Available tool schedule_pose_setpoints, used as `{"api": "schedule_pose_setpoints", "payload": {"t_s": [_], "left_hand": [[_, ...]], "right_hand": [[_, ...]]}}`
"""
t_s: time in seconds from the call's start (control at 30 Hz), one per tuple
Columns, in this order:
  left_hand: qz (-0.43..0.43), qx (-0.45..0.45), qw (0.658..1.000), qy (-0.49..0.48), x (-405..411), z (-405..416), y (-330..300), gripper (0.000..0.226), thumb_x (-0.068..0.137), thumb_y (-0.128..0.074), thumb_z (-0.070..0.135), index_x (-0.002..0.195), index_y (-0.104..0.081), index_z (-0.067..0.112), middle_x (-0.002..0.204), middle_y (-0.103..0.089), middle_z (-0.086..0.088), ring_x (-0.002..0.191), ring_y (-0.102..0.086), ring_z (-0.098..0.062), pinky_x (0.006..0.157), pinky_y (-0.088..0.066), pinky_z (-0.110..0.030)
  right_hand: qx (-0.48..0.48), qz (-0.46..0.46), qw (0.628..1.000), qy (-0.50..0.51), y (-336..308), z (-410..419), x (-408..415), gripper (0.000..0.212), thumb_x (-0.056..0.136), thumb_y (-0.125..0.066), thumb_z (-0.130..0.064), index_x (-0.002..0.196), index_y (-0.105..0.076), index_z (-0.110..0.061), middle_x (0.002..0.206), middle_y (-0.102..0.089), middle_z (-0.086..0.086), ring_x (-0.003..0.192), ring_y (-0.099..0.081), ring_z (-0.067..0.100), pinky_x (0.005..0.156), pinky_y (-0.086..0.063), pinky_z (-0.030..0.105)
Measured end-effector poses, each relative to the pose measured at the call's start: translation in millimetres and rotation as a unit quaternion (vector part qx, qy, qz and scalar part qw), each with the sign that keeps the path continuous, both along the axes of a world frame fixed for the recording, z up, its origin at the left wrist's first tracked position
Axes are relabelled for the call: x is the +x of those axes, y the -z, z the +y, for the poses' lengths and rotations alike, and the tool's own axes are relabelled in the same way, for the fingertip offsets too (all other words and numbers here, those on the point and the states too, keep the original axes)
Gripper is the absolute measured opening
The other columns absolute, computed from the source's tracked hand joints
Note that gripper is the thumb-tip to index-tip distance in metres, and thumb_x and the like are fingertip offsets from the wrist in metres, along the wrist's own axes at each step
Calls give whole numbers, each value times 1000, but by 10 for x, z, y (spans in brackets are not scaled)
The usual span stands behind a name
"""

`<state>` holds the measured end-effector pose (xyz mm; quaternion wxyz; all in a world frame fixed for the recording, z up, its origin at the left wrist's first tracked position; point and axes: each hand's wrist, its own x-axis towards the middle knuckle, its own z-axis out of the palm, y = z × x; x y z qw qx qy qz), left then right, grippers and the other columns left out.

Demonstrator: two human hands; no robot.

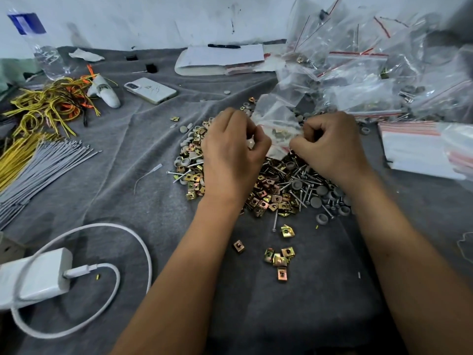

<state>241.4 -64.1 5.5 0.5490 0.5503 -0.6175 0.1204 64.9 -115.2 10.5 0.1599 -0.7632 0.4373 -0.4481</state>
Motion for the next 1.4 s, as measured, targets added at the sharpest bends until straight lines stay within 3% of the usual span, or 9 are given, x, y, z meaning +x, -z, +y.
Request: {"api": "schedule_pose_setpoints", "payload": {"t_s": [0.17,0.23,0.37,0.57,0.73,0.9,1.03,1.27,1.4], "left_hand": [[-57,-33,995,69,-144,-13,20,12,86,-69,7,80,-61,0,80,-59,-12,71,-54,-26,62,-45,-37],[-56,27,996,61,-177,4,39,16,84,-72,13,89,-61,1,86,-59,-10,76,-53,-23,66,-44,-33],[25,40,999,18,-93,11,35,10,85,-71,7,86,-62,3,77,-63,-6,68,-58,-21,63,-49,-40],[77,-9,995,-63,77,35,-45,6,77,-66,-3,79,-66,3,77,-66,-7,69,-61,-25,64,-50,-43],[20,-76,987,-142,147,73,-88,6,77,-68,-4,76,-70,1,78,-62,-14,76,-59,-34,67,-35,-29],[-59,147,986,-61,13,48,15,5,85,-73,6,90,-74,7,89,-67,-6,91,-57,-24,71,-45,-34],[-76,189,979,-13,8,39,18,5,87,-75,14,86,-73,10,86,-66,-3,86,-59,-22,70,-49,-34],[-78,218,972,48,47,37,48,10,88,-67,12,83,-75,9,80,-67,-3,79,-61,-22,73,-54,-39],[-28,195,980,20,60,2,63,14,95,-70,17,90,-80,9,84,-69,-4,80,-62,-21,74,-51,-35]], "right_hand": [[86,-152,985,2,36,-10,179,4,85,-61,-5,86,-59,-7,74,-63,8,58,-58,29,50,-49,36],[91,-172,980,-32,48,5,198,13,88,-61,-3,101,-61,-4,83,-70,8,56,-63,21,47,-52,34],[91,-192,975,-63,47,-20,148,20,90,-68,2,86,-57,-15,71,-65,-4,47,-61,17,45,-49,30],[82,-95,990,-58,18,-21,76,23,87,-76,-1,92,-61,-16,90,-70,0,64,-67,3,56,-50,15],[98,105,984,-105,-124,5,-258,24,75,-84,-47,82,-75,-25,85,-69,-12,82,-63,4,79,-53,35],[221,299,919,-132,-196,3,-389,37,61,-84,-65,94,-72,-56,120,-51,-17,121,-41,4,103,-38,37],[193,301,925,-130,-174,4,-331,31,68,-89,-50,95,-74,-50,107,-53,-10,111,-43,11,93,-40,35],[156,231,950,-138,-123,-15,-240,15,80,-84,-36,84,-71,-29,94,-63,-12,88,-57,-3,69,-38,6],[138,77,982,-104,-97,-28,-259,19,82,-85,-27,82,-67,-22,78,-70,-4,71,-66,10,66,-55,24]]}}
